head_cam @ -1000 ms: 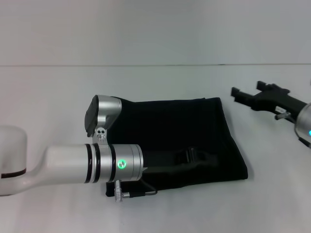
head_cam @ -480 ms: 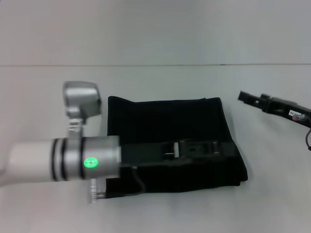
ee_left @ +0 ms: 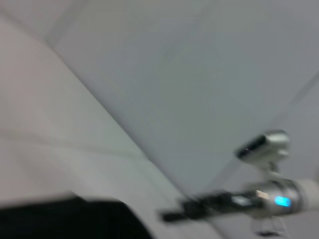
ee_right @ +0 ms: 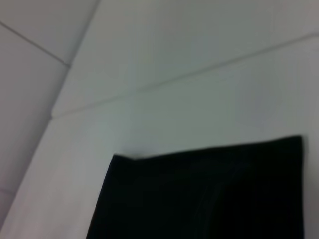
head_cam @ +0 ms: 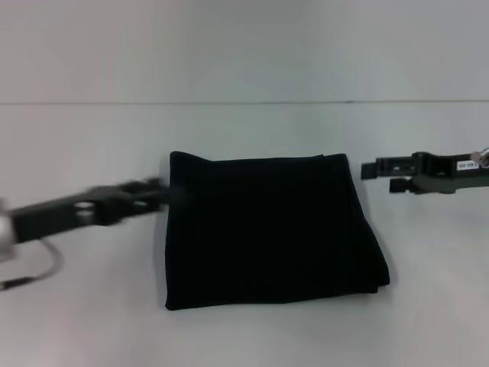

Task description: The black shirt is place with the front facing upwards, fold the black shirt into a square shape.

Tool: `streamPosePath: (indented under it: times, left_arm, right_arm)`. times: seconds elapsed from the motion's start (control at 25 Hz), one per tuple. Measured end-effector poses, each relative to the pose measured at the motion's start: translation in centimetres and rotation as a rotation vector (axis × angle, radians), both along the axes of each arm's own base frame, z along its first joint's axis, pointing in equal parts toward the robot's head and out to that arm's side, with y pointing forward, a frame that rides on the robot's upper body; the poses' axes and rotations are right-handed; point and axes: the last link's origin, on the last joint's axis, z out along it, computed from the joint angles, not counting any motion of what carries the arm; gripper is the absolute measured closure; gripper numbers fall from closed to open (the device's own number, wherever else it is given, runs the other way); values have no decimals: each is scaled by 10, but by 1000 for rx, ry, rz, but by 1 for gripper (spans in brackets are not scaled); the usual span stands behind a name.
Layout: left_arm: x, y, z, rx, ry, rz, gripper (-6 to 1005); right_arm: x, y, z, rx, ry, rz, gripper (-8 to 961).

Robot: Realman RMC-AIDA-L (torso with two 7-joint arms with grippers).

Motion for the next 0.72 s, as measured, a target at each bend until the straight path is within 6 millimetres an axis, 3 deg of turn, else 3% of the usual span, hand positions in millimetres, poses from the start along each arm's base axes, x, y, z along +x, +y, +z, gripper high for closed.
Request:
streamPosePath:
  times: [0.16, 0.32, 0.56, 0.72]
  left_arm:
    - [-28, -2, 35, 180, 43, 45, 47]
    - [-47, -8, 58, 275, 75, 92, 47]
    - [-71, -23, 72, 322, 84, 183, 47]
    - [-75, -27, 72, 330, 76, 204, 47]
  right_arm:
    - [-20, 9, -3, -90, -58, 2, 11]
    - [-32, 15, -9, -124, -100, -15, 11]
    - [-38, 17, -22, -155, -143, -56, 12]
    - [-37, 17, -28, -151, -137, -89, 12]
